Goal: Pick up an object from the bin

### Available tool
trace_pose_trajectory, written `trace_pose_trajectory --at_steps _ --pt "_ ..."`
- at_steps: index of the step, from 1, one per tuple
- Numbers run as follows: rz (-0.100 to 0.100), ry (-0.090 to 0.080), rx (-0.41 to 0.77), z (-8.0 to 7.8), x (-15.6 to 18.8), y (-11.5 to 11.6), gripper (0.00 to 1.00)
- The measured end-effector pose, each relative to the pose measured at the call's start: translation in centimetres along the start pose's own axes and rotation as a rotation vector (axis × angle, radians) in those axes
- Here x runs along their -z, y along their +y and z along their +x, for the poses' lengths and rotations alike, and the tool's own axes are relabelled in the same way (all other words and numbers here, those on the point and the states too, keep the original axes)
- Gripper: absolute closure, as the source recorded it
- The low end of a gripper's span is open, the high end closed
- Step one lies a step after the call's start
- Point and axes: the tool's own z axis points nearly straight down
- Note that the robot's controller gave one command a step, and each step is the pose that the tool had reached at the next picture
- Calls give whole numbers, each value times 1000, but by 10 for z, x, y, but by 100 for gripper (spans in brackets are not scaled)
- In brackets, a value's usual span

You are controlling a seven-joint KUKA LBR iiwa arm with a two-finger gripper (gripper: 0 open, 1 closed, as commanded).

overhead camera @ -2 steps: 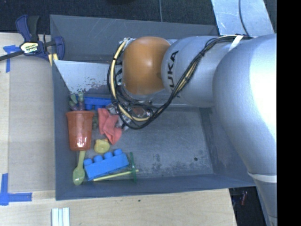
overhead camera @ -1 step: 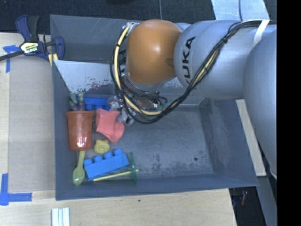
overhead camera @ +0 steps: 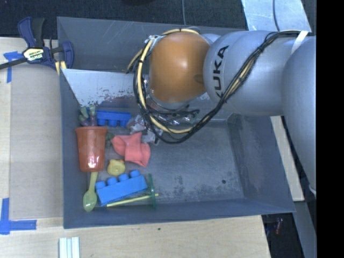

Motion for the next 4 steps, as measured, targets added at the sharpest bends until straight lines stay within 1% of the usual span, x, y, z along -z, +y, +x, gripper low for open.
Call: trace_pose_trajectory --at_steps 1,2,3,4 --pt "-2 -1 7 3 -36 0 100" --pt "-3 2 -41 -12 37 3 100" --pt "-1 -2 322 -3 -14 -15 100" --pt "4 -8 325 55 -43 3 100"
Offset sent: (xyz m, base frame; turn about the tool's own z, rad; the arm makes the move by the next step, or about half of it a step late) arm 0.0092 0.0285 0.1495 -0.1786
